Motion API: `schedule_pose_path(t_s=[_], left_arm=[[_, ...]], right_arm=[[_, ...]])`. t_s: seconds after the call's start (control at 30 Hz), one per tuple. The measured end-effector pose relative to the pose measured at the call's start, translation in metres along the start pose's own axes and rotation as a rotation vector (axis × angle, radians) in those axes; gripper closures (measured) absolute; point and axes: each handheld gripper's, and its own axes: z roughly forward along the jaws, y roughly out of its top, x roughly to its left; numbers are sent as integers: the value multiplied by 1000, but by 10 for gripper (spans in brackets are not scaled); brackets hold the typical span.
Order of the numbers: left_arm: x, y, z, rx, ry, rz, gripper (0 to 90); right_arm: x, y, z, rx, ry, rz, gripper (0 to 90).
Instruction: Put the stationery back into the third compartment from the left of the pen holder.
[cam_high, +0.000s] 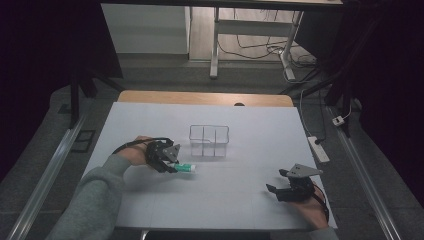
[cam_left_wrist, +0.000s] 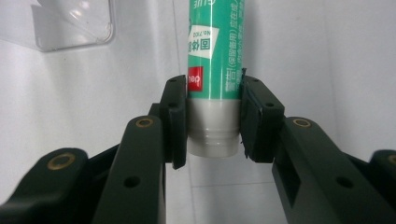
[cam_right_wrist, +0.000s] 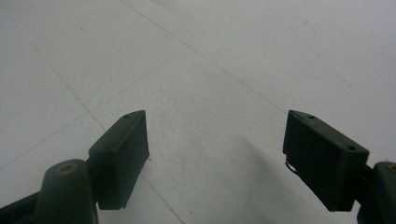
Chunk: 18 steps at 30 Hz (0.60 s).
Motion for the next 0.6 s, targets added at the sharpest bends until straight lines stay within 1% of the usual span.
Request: schedule_pose_path(t_s=[0.13, 0.2, 0.3, 0.4, 0.5, 0.57, 0.6], left_arm=[[-8, 1, -3, -12, 21, -25, 648], [-11, 0, -4, -27, 34, -52, 647], [-15, 0, -6, -61, 45, -82, 647], [-18, -2, -7, -91, 53, -102, 647], [-22, -3, -6, -134, 53, -131, 647], [-24, -3, -6, -146, 56, -142, 647], [-25, -2, -6, -149, 66, -146, 648]], right_arm=[[0, 0, 0, -6, 3, -2, 217], [1, 1, 0, -10, 2, -2, 217], [2, 2, -1, -11, 0, -8, 217], [2, 2, -1, -11, -1, -9, 217], [2, 2, -1, -11, -1, -7, 217], [2, 2, -1, -13, 1, -8, 218], [2, 2, -1, -16, 1, -7, 217]])
